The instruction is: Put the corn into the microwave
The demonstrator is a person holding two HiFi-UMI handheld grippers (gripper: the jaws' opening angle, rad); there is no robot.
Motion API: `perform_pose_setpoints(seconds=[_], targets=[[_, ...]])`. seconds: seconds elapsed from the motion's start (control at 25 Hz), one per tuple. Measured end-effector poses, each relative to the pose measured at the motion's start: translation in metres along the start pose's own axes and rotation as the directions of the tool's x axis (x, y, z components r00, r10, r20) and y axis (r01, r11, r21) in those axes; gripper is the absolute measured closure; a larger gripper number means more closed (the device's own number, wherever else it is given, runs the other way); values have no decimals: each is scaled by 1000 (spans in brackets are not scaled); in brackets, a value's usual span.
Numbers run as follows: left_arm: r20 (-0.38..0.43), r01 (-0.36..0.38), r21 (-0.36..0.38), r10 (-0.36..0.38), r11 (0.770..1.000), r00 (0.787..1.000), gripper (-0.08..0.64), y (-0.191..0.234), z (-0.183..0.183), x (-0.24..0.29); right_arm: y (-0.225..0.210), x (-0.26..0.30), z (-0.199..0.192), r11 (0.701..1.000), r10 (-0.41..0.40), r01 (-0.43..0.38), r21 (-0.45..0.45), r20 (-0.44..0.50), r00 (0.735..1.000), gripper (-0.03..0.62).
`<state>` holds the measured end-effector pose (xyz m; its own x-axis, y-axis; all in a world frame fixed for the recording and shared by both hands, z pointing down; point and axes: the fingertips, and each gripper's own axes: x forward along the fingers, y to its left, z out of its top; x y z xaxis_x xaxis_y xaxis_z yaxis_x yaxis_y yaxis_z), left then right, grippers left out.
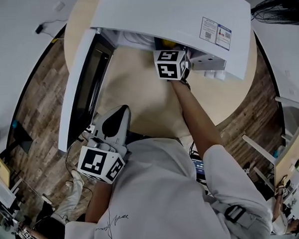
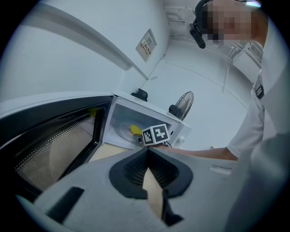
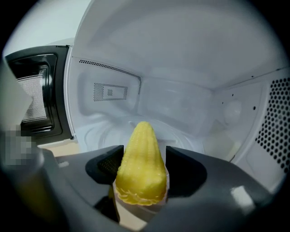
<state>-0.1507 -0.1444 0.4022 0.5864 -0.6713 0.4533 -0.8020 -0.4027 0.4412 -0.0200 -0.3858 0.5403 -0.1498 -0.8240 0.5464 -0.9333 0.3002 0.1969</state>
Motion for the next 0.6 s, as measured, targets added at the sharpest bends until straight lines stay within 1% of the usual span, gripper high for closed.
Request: perform_pose_setpoints(seconds=[0.12,0.6], targets=[[-2,9,1,-8,1000,1000,572,-2,-2,-1,0,-4,1,1000,-3,3,-3,7,1000,288],[-2,23,20,-23,1000,1000,572,-9,-3,-4,1,-17,5,999,0,-1,38,26,1000,288]])
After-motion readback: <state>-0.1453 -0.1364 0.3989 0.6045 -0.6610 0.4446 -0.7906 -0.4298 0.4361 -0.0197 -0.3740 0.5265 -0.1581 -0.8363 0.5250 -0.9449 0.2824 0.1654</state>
